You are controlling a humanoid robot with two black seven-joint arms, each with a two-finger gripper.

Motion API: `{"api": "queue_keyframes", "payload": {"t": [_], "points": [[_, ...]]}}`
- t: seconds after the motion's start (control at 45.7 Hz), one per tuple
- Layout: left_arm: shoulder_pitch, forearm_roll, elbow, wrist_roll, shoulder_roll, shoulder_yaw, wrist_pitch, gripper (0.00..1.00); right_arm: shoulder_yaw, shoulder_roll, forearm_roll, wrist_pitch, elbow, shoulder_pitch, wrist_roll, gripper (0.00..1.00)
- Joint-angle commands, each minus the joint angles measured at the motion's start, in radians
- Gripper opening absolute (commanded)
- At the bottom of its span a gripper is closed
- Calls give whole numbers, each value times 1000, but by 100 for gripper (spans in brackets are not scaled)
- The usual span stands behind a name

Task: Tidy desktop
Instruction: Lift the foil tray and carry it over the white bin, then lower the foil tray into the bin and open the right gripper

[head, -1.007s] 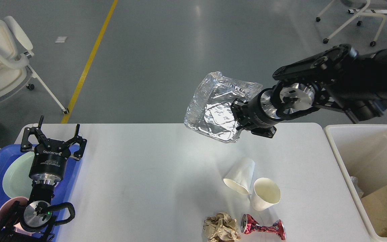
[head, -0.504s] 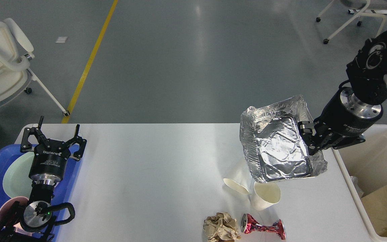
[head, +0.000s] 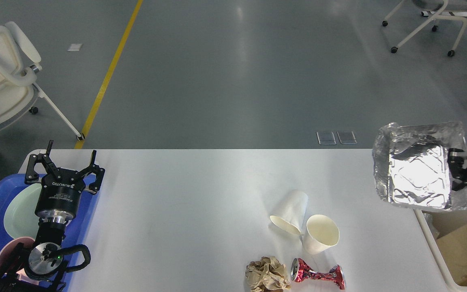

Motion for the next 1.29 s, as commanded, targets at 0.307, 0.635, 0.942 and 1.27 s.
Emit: {"api": "queue_keyframes", "payload": {"t": [0.307,0.635,0.942,1.27], "points": [[0,0,-1,-1,0,0,-1,96,283,-153,-5,-432,-429,-717,0,0],[0,0,1,0,0,0,-1,96,678,94,11,-784,-837,-1321,-2,0],[-2,0,1,0,0,0,-1,96,774,370,15,-885,-1221,-1567,0,0],[-2,0,-1,0,0,0,-1,96,774,439,15,-897,-1225,-1593,-2,0]]}}
